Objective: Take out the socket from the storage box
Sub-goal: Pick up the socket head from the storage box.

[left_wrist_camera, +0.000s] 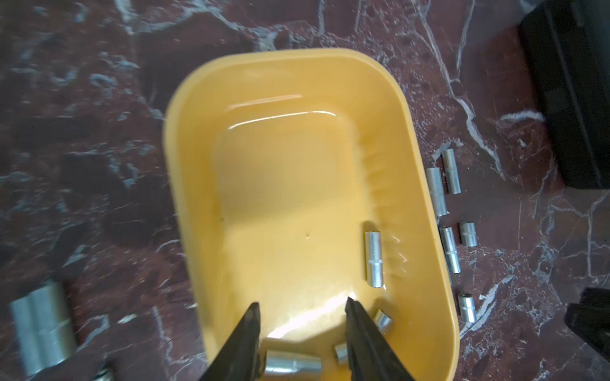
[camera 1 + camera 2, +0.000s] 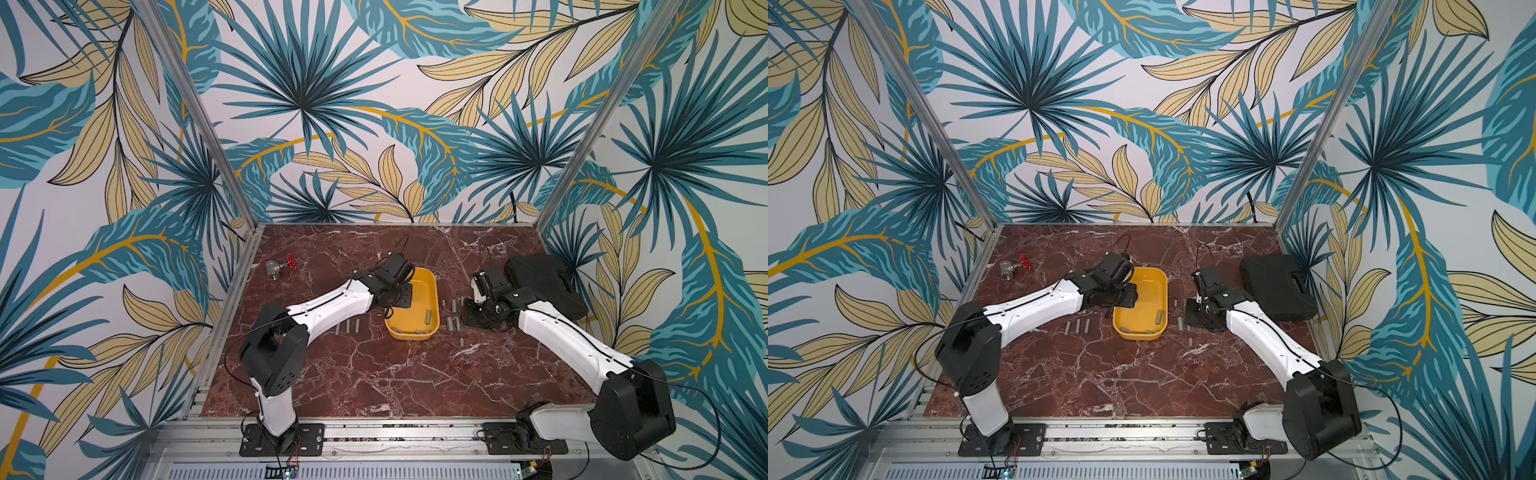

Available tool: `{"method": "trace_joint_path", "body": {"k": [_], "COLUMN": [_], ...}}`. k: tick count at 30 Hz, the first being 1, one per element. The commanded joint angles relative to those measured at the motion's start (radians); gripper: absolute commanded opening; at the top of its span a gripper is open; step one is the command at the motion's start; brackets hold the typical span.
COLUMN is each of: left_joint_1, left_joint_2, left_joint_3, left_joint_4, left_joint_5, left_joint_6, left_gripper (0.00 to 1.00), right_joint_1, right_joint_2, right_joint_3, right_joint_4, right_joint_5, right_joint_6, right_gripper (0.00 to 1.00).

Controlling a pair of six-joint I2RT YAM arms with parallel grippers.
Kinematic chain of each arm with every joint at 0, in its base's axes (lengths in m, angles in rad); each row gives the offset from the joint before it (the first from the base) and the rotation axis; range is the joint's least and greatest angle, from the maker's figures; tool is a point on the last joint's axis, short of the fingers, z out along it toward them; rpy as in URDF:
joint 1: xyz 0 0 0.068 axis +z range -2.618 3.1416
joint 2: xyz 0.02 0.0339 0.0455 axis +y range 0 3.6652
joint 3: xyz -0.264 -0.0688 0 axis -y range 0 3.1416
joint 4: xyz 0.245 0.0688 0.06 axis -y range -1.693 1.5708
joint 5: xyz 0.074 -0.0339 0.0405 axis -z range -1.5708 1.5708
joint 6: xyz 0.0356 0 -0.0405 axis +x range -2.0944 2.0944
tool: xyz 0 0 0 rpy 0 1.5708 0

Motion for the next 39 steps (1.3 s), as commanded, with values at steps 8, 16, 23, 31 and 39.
{"method": "trace_joint_path", "body": {"k": [8, 16, 23, 31, 39], "left_joint_1": [-0.043, -0.069, -0.075, -0.085, -0.088], "left_joint_2": [0.179, 0.253, 0.296, 0.340, 0.378], "left_joint_3": [0.167, 0.211, 0.246, 0.292, 0.315], "left_joint_4": [-0.032, -0.052, -0.057, -0.091, -0.142], "left_joint_5": [0.115, 0.114, 0.143, 0.117, 0.079], "left_joint_6": [0.058, 0.063, 0.064, 0.064, 0.069], "left_gripper": [0.45, 0.46, 0.46, 0.46, 0.45], "right_joint_1": [-0.041, -0.043, -0.043, -0.044, -0.043], "right_joint_2": [0.003, 0.009, 0.031, 0.038, 0.040], "right_joint_3": [-0.006, -0.053, -0.055, -0.064, -0.070], "right_joint_4": [-0.012, 0.030, 0.039, 0.046, 0.048], "right_joint_5": [-0.018, -0.051, -0.064, -0.070, -0.075], "right_joint_6": [-0.011, 0.012, 0.010, 0.011, 0.010], "right_gripper": [0.32, 0.32, 0.33, 0.33, 0.33]}}
